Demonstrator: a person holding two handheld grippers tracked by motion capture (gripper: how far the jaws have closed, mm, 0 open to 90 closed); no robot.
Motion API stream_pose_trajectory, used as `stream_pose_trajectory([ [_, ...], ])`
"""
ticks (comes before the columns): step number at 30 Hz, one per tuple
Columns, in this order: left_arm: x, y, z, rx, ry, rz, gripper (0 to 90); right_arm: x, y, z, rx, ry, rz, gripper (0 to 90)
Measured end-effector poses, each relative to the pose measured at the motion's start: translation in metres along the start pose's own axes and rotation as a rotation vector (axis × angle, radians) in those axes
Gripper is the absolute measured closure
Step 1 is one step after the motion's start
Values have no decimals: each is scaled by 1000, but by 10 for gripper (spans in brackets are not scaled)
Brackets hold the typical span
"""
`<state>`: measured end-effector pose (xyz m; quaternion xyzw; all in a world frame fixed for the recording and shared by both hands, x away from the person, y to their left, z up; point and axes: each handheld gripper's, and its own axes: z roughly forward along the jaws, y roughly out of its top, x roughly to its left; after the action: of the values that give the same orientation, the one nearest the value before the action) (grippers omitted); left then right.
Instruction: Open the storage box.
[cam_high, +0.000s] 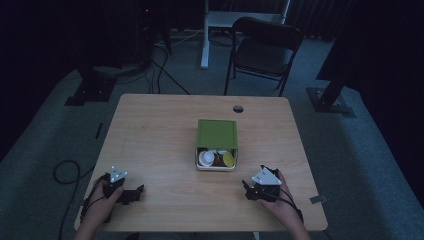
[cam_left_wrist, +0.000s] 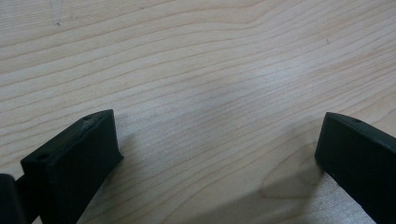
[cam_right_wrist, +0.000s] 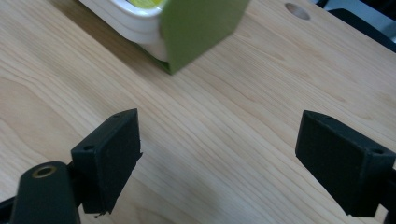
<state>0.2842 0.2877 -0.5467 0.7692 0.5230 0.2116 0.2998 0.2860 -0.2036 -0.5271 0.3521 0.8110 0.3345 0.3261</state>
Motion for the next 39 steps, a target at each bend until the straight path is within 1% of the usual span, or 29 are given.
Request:
stream_pose_trajectory([
  [6, 0, 0, 0, 0, 0, 0, 0, 9, 8, 1, -3, 10, -34, 149],
  [8, 0, 0, 0, 0, 0, 0, 0, 14, 11, 1, -9, 4, -68, 149],
  [9, 0, 0, 0, 0, 0, 0, 0, 14, 11, 1, -9, 4, -68, 149],
  [10, 0, 0, 0, -1, 0, -1, 0, 16, 12, 1, -8, 5, -80, 149],
  [11, 0, 0, 0, 0, 0, 0, 0, 21, 15, 3, -15, 15, -117, 149],
  [13, 0, 0, 0, 0, 0, -1, 0, 25, 17, 5, -26, 21, -152, 150],
  [15, 0, 0, 0, 0, 0, 0, 0, 29, 19, 6, -43, 37, -157, 149],
  [16, 0, 0, 0, 0, 0, 0, 0, 31, 20, 7, -47, 36, -169, 150],
  [18, 0, 0, 0, 0, 0, 0, 0, 36, 23, 8, -56, 33, -216, 155],
  [21, 0, 0, 0, 0, 0, 0, 0, 42, 27, 9, -66, 25, -267, 155],
  [23, 0, 0, 0, 0, 0, 0, 0, 46, 30, 10, -80, 4, -317, 155],
  [25, 0, 0, 0, 0, 0, 0, 0, 50, 33, 11, -86, 1, -359, 156],
  [27, 0, 0, 0, 0, 0, 0, 0, 54, 36, 12, -100, -2, -383, 196],
  [33, 0, 0, 0, 0, 0, 0, 0, 62, 44, 17, -128, 4, -409, 196],
  [37, 0, 0, 0, 0, 0, 0, 0, 68, 48, 21, -128, -15, -470, 220],
  [39, 0, 0, 0, 0, 1, 1, 0, 71, 50, 22, -130, -16, -495, 232],
])
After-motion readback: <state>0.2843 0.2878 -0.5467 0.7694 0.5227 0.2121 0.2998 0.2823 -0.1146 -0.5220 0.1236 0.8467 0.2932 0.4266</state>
